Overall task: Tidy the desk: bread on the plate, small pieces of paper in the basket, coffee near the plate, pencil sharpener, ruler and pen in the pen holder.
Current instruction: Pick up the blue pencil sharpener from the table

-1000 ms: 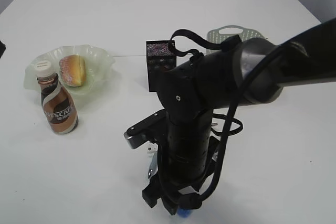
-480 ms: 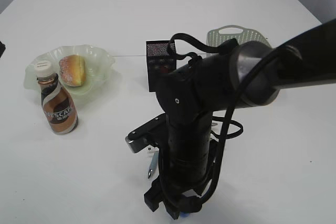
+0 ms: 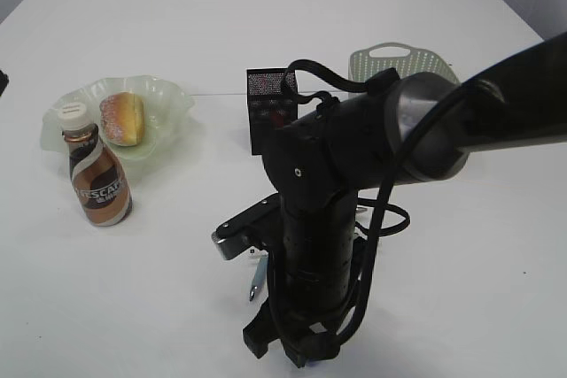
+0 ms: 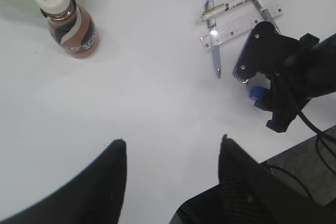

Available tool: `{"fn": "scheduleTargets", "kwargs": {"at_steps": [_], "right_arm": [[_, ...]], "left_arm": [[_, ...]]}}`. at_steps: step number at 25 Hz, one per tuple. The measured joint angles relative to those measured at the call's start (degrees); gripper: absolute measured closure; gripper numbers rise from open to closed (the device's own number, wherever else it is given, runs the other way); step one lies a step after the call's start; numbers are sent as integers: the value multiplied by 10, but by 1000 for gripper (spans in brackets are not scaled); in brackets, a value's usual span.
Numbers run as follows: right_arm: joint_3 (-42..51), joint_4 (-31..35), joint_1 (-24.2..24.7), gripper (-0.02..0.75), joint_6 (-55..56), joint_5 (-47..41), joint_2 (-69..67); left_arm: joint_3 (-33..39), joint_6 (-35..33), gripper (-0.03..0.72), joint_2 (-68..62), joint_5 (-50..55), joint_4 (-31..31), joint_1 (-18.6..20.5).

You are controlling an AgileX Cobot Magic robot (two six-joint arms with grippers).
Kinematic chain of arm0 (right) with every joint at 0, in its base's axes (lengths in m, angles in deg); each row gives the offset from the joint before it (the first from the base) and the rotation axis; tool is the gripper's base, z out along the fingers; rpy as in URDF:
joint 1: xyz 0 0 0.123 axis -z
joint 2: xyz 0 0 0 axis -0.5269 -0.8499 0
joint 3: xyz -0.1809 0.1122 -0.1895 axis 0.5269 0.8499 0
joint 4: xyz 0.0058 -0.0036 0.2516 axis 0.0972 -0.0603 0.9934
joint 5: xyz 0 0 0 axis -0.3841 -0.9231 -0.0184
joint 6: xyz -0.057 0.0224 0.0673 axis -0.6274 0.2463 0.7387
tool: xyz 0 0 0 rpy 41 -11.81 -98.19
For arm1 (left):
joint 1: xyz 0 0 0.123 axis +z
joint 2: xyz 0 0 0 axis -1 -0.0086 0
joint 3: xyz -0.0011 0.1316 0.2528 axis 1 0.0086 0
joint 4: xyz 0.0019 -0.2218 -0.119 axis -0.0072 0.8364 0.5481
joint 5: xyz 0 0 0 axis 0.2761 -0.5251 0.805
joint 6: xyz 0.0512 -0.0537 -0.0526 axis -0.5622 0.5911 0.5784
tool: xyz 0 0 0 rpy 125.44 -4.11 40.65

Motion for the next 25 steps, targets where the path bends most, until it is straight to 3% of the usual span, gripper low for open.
{"fn": "scheduleTargets", "kwargs": {"at_steps": [6,8,20,25], "right_arm": [[0,1,0,529,0,0,0],[0,1,0,561,0,0,0],[-11,22,0,575,7,-52,0],[1,23,0,575,7,3,29]], "left_arm": [[0,0,272,0,0,0,0],[0,0,272,0,0,0,0],[0,0,272,0,0,0,0],[0,0,274,0,0,0,0]]}}
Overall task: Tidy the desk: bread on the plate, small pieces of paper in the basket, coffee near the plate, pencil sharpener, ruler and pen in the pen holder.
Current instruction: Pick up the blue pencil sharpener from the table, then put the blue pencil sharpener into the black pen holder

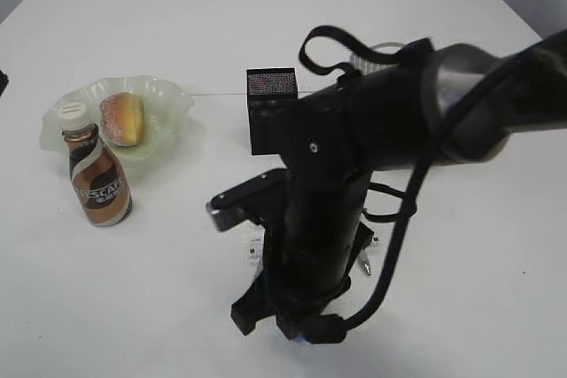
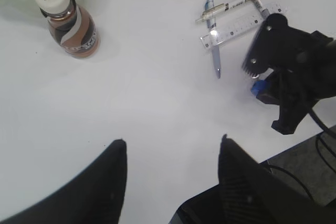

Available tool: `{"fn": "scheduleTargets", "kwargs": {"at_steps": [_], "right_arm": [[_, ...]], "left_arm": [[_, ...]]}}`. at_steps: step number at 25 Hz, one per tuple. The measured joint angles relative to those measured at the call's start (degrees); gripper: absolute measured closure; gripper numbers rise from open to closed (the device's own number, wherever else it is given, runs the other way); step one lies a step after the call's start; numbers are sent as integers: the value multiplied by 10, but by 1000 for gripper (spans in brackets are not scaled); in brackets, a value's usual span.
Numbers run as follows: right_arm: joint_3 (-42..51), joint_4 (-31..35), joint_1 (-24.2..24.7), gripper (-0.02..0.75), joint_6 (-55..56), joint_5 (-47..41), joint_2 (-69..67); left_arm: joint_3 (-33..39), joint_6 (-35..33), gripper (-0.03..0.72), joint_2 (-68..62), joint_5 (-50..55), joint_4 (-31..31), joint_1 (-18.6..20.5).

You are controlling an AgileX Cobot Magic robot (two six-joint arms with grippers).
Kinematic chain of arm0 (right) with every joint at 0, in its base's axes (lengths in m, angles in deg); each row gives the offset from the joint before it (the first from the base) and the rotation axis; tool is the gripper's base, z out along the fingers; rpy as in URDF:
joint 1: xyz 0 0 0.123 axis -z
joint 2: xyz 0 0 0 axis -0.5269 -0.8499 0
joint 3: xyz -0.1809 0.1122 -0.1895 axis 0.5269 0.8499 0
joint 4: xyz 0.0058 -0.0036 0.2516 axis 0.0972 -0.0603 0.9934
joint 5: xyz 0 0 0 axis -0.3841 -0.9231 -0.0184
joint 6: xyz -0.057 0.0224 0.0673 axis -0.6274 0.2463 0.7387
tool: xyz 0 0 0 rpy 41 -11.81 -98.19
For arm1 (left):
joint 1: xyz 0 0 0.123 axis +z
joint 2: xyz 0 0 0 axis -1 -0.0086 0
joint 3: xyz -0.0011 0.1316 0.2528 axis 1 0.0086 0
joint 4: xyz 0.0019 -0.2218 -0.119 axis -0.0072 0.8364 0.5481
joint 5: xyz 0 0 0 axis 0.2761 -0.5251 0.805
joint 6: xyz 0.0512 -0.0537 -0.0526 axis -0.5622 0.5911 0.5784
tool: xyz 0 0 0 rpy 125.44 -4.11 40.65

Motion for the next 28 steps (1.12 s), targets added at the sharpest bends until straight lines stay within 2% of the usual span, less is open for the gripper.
{"fn": "scheduleTargets", "kwargs": {"at_steps": [8,13,18,23,28], "right_arm": [[140,-39,0,575,0,248,167],[210,-71,0,575,0,402,210],[217,-101,12,575,0,522,210],[200,-107,49,575,-17,614,208],[121,-107,88,575,-31,645,161]], "left_arm": [[0,0,283,0,0,-1,0],[0,0,284,0,0,-2,0],[0,0,286,0,0,-3,0],[0,0,286,0,0,-3,0],[0,0,288,0,0,-3,0]]}}
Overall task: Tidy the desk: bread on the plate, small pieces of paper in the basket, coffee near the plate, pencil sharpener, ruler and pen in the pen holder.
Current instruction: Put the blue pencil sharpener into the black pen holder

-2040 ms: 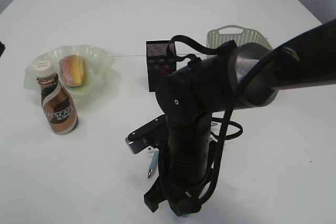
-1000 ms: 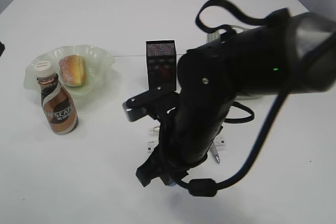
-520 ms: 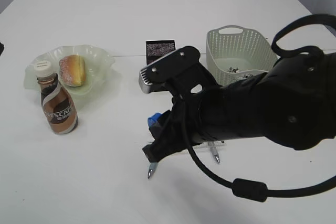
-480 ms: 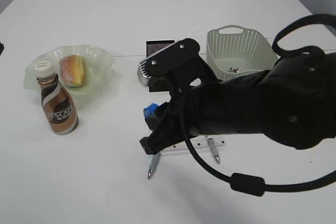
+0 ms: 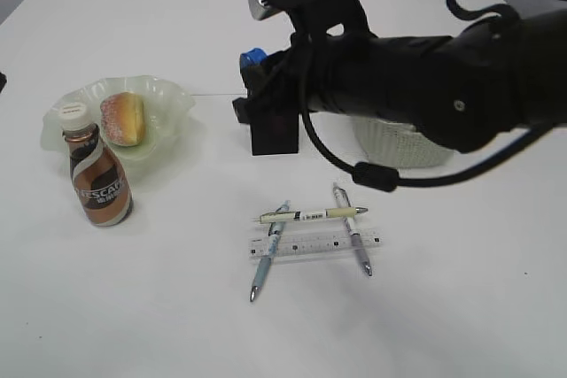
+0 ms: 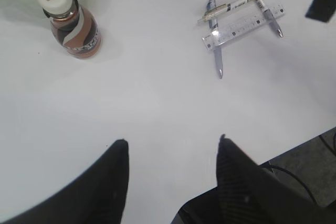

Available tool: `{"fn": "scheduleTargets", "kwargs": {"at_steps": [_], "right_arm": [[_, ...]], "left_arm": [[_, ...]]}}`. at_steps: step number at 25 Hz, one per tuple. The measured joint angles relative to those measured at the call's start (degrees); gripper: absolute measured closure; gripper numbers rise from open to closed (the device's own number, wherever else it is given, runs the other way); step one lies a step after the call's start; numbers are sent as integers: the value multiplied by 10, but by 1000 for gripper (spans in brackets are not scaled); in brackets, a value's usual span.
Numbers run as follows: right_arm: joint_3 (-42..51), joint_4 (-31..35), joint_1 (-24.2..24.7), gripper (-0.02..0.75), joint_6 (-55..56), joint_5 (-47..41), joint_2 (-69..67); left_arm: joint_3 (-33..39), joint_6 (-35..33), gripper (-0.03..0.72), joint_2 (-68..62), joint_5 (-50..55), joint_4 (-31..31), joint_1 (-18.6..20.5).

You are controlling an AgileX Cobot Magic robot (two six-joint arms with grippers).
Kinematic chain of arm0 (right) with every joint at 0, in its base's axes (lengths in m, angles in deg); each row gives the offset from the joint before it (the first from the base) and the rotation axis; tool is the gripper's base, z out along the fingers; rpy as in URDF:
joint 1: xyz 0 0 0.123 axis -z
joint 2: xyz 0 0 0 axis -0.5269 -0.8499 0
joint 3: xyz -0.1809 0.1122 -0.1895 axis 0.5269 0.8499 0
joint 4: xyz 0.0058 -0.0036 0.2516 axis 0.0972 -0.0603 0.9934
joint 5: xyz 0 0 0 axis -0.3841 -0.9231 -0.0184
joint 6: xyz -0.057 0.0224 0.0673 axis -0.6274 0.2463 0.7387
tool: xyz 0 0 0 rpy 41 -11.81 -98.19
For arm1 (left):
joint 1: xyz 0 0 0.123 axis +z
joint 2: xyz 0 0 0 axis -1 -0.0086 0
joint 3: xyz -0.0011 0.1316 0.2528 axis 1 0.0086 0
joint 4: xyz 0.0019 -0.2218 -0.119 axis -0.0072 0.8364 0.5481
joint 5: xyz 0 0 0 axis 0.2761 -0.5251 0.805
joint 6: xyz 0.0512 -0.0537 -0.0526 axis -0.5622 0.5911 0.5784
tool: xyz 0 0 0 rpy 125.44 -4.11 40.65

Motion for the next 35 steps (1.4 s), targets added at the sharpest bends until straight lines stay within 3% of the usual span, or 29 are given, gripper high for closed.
{"fn": "scheduleTargets", "kwargs": {"at_steps": [8,17,35], "right_arm": [[-138,-1,58,575,-5,18,-109],[-276,-1,71,575,-5,14,-237],[-303,1,90,575,-6,-5,-287]], "left_arm": [[0,0,316,0,0,0,0],[0,0,318,0,0,-11,0],[0,0,318,0,0,-27,0]]}}
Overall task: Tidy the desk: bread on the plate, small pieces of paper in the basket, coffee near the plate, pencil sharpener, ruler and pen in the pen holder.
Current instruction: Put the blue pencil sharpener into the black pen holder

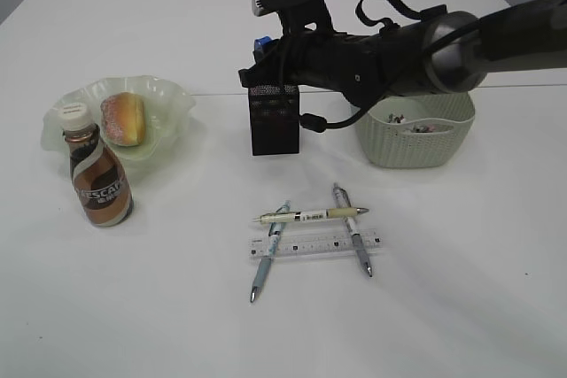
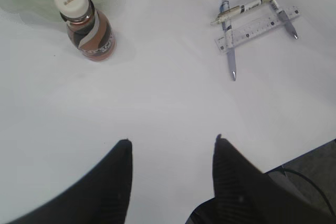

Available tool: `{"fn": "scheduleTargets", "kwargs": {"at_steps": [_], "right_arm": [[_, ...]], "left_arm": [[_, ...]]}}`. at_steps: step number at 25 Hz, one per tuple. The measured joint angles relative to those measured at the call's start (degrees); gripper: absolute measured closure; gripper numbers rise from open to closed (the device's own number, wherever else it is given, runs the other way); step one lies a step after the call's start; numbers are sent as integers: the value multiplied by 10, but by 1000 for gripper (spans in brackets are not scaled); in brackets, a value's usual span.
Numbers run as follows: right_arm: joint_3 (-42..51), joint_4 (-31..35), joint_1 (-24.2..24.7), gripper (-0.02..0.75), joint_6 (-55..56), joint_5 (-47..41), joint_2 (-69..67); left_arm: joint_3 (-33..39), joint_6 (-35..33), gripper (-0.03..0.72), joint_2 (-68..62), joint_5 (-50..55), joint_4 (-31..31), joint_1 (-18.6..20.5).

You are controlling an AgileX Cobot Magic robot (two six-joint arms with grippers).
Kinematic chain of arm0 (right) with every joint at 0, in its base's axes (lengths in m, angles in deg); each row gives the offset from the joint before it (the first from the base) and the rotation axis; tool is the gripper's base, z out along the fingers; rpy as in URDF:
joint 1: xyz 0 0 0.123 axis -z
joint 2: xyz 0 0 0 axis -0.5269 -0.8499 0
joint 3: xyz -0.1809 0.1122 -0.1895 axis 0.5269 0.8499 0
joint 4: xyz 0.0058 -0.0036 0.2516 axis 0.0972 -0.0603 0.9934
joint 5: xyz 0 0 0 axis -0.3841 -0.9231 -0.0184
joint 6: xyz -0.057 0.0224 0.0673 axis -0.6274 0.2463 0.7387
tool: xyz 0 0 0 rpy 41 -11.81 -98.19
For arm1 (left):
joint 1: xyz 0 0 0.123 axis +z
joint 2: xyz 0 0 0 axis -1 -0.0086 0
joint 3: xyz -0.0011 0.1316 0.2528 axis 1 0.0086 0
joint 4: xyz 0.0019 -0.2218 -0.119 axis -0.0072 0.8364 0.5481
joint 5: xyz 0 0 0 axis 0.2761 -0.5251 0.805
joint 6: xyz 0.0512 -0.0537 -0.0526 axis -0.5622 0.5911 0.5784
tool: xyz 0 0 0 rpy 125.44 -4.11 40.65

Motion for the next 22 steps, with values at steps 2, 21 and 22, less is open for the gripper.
{"fn": "scheduleTargets", "kwargs": {"at_steps": [2,21,22], "right_arm": [[0,0,0,575,0,0,0],[0,0,0,445,0,0,-7],[0,0,0,421,0,0,-7]], "left_arm": [[0,0,318,0,0,0,0],[0,0,318,0,0,0,0],[0,0,318,0,0,0,0]]}}
